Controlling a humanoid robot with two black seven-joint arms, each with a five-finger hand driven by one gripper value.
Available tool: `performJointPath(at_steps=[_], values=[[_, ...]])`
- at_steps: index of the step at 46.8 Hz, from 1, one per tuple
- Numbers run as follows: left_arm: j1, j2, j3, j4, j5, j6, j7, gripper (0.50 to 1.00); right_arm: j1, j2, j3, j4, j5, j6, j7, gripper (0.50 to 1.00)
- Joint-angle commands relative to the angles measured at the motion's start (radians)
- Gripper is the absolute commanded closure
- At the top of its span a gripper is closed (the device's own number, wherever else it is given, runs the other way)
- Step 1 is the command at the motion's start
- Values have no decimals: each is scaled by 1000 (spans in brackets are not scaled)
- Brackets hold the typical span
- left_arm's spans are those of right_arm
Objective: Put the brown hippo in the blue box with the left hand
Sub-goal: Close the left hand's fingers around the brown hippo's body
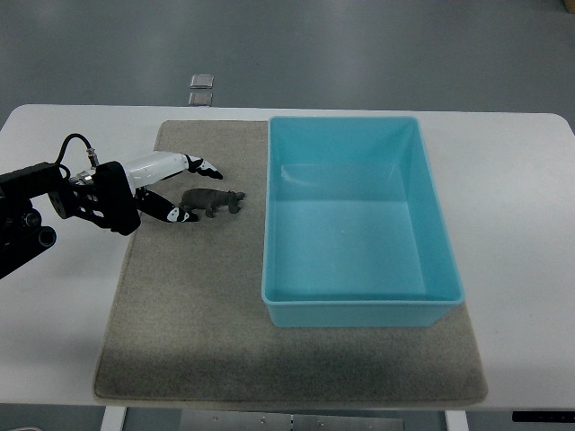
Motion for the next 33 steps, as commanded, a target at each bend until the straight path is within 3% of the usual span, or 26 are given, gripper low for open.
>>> performJointPath(at_steps=[1, 24, 33], values=[[0, 0, 0, 0, 0, 0, 1, 784, 0, 0, 0, 0, 0, 0, 0, 564], [0, 3, 5, 6, 3, -2, -2, 784, 0, 0, 0, 0, 0, 0, 0, 564], [-1, 3, 15, 8, 3, 0, -2, 834, 0, 0, 0, 0, 0, 0, 0, 564]])
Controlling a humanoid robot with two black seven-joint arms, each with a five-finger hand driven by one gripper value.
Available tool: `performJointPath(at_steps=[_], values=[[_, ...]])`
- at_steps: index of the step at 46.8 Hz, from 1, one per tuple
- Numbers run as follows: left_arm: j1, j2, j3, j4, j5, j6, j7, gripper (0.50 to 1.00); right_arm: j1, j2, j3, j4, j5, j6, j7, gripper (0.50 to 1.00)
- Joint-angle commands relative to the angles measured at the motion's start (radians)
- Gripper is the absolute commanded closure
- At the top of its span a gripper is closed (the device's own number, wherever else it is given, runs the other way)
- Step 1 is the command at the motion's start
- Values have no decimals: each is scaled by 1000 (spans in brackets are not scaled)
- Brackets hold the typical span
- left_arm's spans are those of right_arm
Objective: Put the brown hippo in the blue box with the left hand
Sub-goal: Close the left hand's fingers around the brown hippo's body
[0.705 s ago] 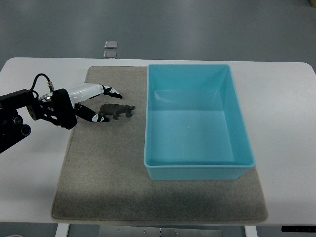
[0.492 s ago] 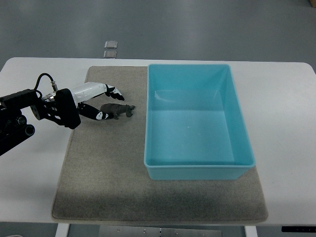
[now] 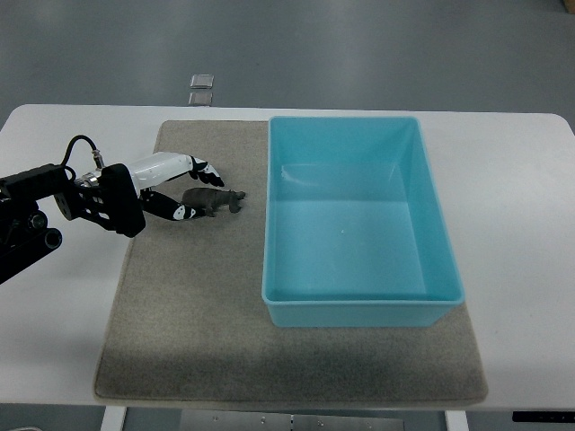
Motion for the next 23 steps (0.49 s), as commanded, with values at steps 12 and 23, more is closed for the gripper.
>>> performJointPath(at_steps=[12, 23], values=[[-2, -2, 2, 6, 0, 0, 0, 977, 0, 0, 0, 0, 1, 0, 0, 564], [-14, 0, 0, 6, 0, 1, 2, 1000, 0, 0, 0, 0, 0, 0, 0, 564]])
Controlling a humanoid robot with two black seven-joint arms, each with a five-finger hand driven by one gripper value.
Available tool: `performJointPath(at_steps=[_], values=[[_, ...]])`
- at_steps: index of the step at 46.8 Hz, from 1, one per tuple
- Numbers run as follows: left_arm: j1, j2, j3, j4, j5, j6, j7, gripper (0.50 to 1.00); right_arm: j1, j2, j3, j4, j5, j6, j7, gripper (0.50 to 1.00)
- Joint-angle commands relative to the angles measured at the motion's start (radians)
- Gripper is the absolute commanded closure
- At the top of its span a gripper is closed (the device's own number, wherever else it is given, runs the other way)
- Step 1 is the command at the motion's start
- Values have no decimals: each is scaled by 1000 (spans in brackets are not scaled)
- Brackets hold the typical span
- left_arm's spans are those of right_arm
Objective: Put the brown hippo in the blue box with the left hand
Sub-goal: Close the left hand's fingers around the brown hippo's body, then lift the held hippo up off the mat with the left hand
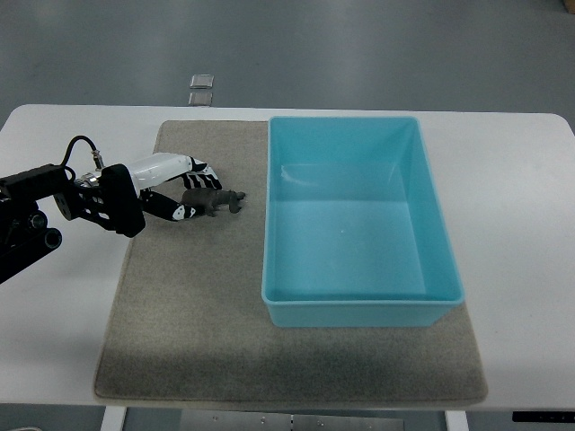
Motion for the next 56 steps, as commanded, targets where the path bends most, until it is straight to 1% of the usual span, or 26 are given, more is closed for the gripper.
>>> performJointPath(at_steps=[1, 18, 28, 36, 44, 56], values=[[-10, 0, -2, 0, 0, 1, 1, 1000, 0, 0, 0, 0, 0, 0, 0, 564], [-35, 3, -15, -2, -14, 1, 1, 1000, 0, 0, 0, 0, 0, 0, 0, 564], [-44, 43, -58, 1, -20, 21, 1, 1000, 0, 0, 0, 0, 0, 0, 0, 564], [-81, 77, -104, 1, -23, 21, 1, 1000, 0, 0, 0, 0, 0, 0, 0, 564], [-104, 80, -153, -9, -23, 12, 1, 1000, 0, 0, 0, 0, 0, 0, 0, 564], [-168, 59, -149, -91, -22, 5, 1, 1000, 0, 0, 0, 0, 0, -1, 0, 564]])
